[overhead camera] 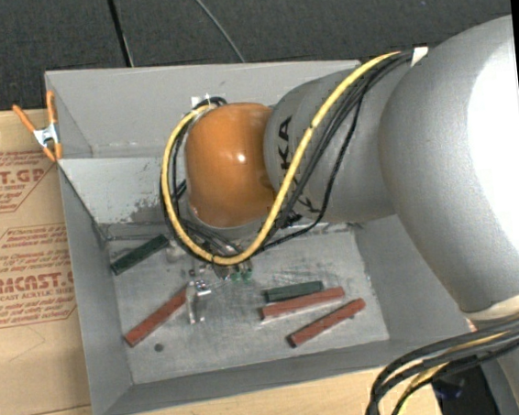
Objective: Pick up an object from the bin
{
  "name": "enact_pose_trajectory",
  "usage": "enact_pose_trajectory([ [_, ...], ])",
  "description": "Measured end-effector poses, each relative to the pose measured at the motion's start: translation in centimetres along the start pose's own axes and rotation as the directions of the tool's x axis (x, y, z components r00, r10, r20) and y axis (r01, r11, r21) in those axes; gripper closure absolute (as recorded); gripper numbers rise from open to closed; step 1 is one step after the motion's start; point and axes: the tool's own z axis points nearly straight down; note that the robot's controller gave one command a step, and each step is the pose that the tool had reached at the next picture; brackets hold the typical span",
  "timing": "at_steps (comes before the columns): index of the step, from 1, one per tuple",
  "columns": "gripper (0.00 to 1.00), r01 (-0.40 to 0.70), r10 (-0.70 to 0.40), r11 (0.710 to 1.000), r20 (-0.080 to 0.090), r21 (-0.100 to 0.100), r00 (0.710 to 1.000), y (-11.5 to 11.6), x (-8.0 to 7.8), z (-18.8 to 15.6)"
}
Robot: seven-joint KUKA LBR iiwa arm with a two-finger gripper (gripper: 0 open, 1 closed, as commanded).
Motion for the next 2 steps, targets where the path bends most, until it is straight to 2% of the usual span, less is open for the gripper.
enact_pose_trajectory([
  [1,0.0,0.174,-0.174,0.985,-0.012,-0.001,0.985,0.54,0.27,1.56],
  [2,0.0,0.228,-0.228,0.974,-0.007,-0.002,0.974,0.87,0.49,1.28],
])
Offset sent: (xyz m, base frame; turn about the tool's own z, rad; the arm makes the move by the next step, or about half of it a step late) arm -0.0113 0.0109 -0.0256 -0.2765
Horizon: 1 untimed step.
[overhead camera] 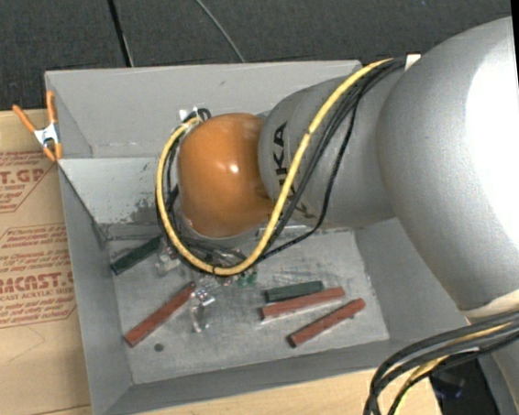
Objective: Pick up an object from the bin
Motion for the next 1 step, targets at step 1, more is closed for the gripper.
enact_pose_trajectory([
  [1,0.0,0.076,-0.076,0.997,0.002,0.0,0.997,0.82,-1.06,4.82],
])
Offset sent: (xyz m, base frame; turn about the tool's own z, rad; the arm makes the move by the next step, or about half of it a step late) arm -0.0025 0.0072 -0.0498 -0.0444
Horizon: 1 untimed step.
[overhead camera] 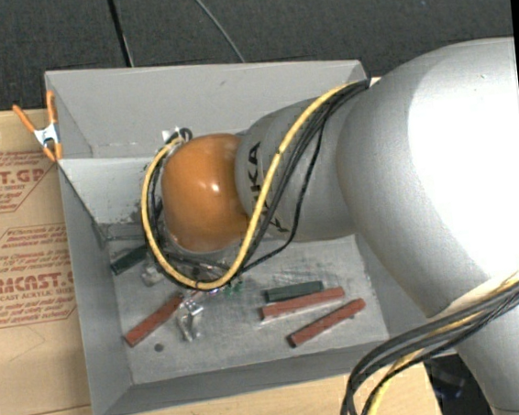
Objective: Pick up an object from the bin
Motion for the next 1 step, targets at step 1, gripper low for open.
enact_pose_trajectory([
  [1,1.0,-0.032,0.032,0.999,0.005,-0.002,0.999,0.11,0.68,-0.39],
])
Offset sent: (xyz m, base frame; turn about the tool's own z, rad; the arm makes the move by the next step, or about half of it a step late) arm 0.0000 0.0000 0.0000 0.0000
